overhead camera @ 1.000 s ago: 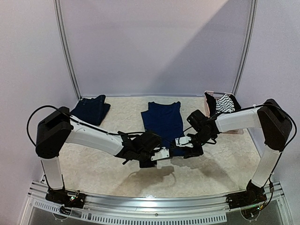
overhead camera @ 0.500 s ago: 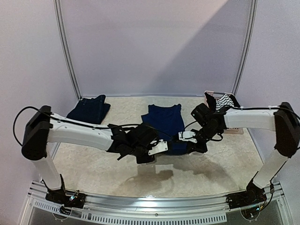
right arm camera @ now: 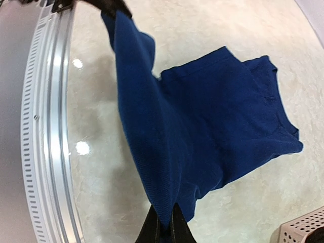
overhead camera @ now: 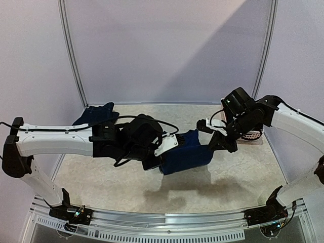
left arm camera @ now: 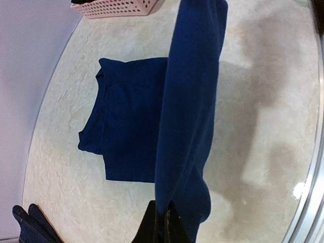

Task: Fold and stack the mixed laundry pile
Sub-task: Fold the 2/3-rectangle-folded T-shirt at the center of the board.

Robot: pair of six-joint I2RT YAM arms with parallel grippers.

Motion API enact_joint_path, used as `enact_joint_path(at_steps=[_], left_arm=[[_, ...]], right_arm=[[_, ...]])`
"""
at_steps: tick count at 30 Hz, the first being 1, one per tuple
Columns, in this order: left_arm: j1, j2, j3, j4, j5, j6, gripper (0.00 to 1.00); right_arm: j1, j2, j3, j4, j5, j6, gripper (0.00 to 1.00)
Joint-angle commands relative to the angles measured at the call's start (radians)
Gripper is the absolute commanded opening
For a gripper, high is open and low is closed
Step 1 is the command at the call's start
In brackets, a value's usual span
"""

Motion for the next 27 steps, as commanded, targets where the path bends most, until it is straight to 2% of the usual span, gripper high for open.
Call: enact_joint_path(at_steps=[1,4,8,14,17,19,21,23,25,27], left_arm=[[0.068,0.067,0.025,-0.027,-0.065,-0.017,0.00],[0.135,0.129,0.065,0.021,-0.106,-0.030,0.00],[0.224,0.239,0.194,0.057,-0.178,-0.030,0.00],[0.364,0.483,0.475,0.005,-0.185,-0.055,0.00],[0.432,0.675,0.698,-0.112,-0.193,-0.116,0.01],[0.464,0.796,0.873,-0.208,-0.196,-0.174,0.17],[0.474,0.844,0.972,-0.258,-0.217,-0.222,0.24],[0.472,0.793,0.916,-0.226,-0.213,-0.268,0.31],[0.470,0.657,0.763,-0.141,-0.180,-0.331,0.42],[0.470,0.534,0.588,-0.053,-0.145,-0.404,0.47]], right_arm=[[-0.019,0.097,0.099,0.012,0.080,0.088,0.01],[-0.071,0.199,0.169,0.070,0.106,0.151,0.01],[-0.152,0.322,0.258,0.145,0.124,0.234,0.00],[-0.219,0.531,0.430,0.280,0.206,0.288,0.01],[-0.239,0.692,0.624,0.287,0.239,0.300,0.17],[-0.244,0.854,0.830,0.194,0.289,0.300,0.31],[-0.259,0.982,0.973,0.105,0.301,0.319,0.38],[-0.282,0.956,0.910,0.126,0.238,0.346,0.42],[-0.286,0.829,0.752,0.200,0.191,0.368,0.47],[-0.287,0.720,0.619,0.246,0.106,0.373,0.49]])
